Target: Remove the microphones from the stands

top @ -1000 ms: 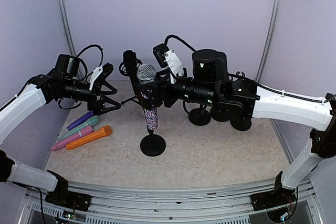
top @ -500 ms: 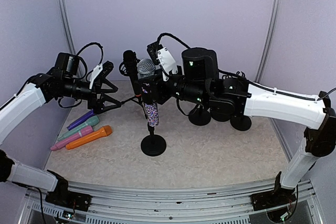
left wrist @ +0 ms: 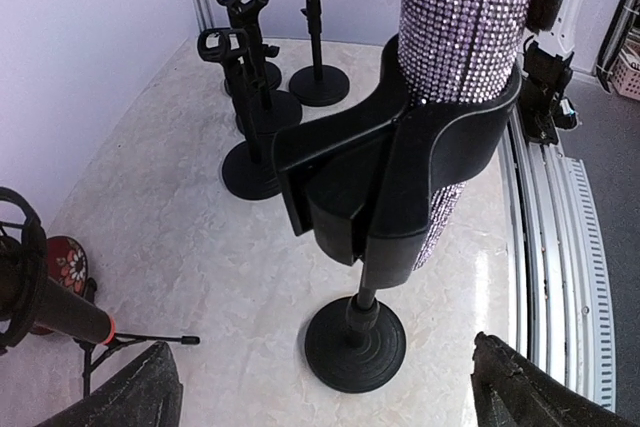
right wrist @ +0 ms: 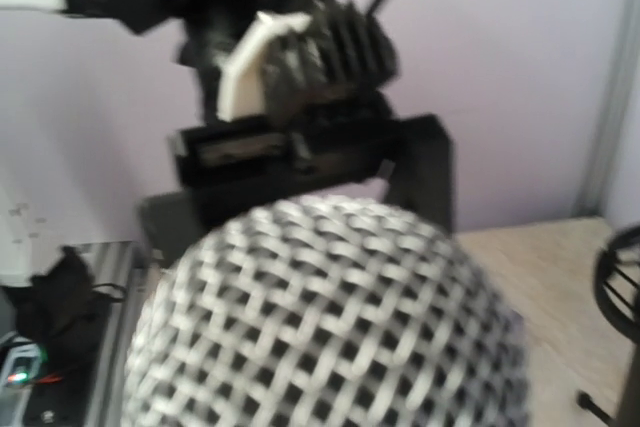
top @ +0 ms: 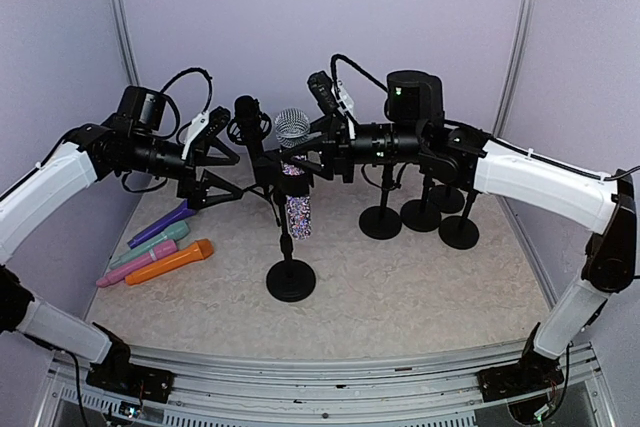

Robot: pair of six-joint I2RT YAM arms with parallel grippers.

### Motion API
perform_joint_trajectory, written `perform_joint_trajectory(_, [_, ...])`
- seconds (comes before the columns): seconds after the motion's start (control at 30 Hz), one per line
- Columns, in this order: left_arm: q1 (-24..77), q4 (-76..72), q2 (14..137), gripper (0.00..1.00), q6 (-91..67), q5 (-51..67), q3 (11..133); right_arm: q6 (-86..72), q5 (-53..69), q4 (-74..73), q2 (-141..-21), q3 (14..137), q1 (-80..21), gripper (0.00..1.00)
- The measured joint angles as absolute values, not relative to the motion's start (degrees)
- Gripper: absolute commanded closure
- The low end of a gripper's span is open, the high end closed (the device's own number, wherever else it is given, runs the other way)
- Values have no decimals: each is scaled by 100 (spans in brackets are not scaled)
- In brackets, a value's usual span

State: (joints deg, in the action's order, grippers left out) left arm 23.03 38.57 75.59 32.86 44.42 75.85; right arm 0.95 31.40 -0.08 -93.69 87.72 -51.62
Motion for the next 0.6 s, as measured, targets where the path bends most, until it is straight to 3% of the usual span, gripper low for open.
perform_joint_trajectory(0.3, [2362, 4185, 8084, 4, 3992, 4956, 8215, 357, 4209, -67, -9810, 9201, -5028, 100])
perform_joint_trajectory(0.6, [2716, 4554, 8385, 21, 4552, 5153, 8593, 510, 4482, -49, -9939, 9251, -5028, 100])
